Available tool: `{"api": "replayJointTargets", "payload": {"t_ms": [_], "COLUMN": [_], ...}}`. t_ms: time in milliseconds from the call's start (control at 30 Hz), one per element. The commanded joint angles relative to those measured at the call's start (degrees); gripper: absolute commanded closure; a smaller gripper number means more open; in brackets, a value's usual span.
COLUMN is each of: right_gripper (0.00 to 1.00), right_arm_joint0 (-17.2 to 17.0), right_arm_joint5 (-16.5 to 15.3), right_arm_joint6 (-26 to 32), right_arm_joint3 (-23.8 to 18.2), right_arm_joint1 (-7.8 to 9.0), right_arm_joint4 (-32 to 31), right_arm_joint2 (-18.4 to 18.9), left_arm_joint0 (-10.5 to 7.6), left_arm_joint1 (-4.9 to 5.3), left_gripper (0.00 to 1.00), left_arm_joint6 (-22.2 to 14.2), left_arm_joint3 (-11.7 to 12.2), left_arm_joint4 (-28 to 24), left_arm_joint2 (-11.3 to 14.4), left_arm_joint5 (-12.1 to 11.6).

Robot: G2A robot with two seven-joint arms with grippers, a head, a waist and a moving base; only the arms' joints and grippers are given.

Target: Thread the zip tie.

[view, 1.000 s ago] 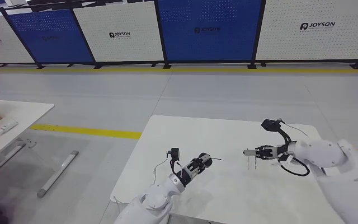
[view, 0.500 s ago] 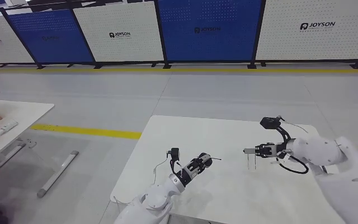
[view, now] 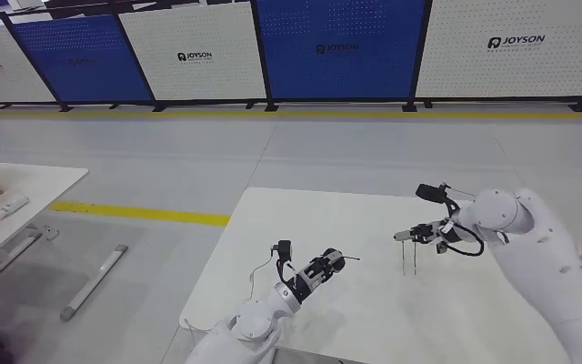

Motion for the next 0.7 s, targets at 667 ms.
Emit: {"api": "replayJointTargets", "payload": {"t_ms": [667], "right_gripper": [0.00], "right_arm_joint0": [-1.79], "right_arm_joint5": [2.27], "right_arm_joint6": [-5.78], "right_arm_joint3": [1.36], "right_arm_joint1": [-1.40], "right_arm_joint4": [-4.63], "right_arm_joint2": [-3.48], "left_arm_joint0": [0.00], "left_arm_joint1": [0.00], "left_gripper": [1.00], "left_arm_joint6": [0.00], "left_arm_joint3": [0.00], "left_arm_joint4": [0.00], "left_arm_joint2": [0.00], "left_arm_joint5": [0.00]}}
